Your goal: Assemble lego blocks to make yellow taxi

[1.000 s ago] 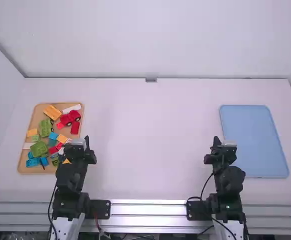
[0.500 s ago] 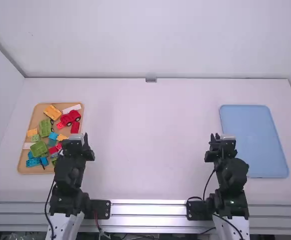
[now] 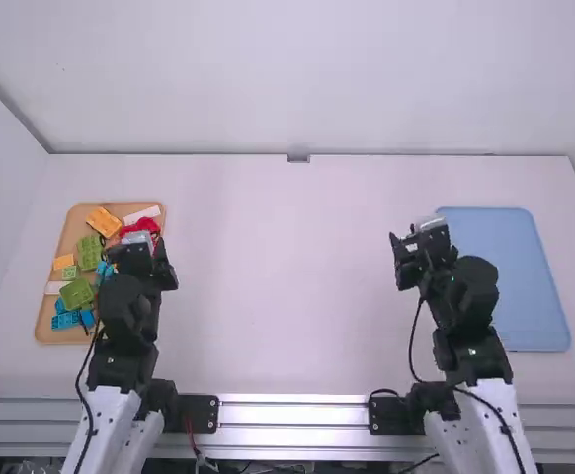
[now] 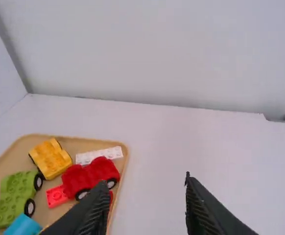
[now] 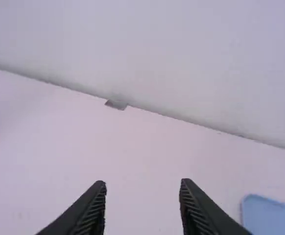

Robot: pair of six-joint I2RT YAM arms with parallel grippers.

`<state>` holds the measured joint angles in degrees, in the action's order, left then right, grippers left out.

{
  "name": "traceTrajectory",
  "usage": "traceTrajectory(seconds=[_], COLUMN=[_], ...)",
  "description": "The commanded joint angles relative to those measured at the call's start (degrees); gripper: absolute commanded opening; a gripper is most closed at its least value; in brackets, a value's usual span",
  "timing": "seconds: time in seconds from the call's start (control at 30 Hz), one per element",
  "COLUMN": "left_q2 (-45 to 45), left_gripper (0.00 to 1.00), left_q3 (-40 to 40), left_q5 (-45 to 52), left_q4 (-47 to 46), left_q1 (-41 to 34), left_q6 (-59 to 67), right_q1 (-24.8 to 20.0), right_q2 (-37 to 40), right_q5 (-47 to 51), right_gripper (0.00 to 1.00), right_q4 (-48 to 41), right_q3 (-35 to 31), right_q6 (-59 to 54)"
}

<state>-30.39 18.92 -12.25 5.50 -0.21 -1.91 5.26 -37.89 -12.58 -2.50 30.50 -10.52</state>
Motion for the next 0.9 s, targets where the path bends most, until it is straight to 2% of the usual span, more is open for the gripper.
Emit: traceTrajectory(seconds=[0.0, 0.27, 0.47, 0.67, 0.87], left_q2=[-3.7, -16.7, -22.9, -31.1, -46.0], left_gripper=[0.44, 0.61, 0.71, 0.81, 0.90], left_q3=[3.7, 12.3, 19.0, 33.5, 53.4], left_q5=[-2.5, -2.9, -5.6, -6.8, 1.3], left_q4=[0.2, -0.9, -5.0, -18.5, -32.0], left_q1=[0.9, 6.3, 8.9, 12.9, 20.5], left_q6=[-2.0, -6.3, -9.3, -12.0, -13.5], right_q1=[2.1, 8.4, 10.9, 12.7, 14.6], right_q2=[-6.1, -24.0, -33.8, -43.7, -52.7], right_q5=[-3.5, -5.7, -7.7, -11.0, -13.5], right_gripper=[0.44, 0.62, 0.71, 0.81, 0.90], right_q4=[0.4, 0.0, 0.1, -0.7, -2.2], right_q3=[5.8, 19.8, 27.8, 35.9, 43.1], right_q6=[-2.9, -8.5, -11.2, -14.1, -16.9])
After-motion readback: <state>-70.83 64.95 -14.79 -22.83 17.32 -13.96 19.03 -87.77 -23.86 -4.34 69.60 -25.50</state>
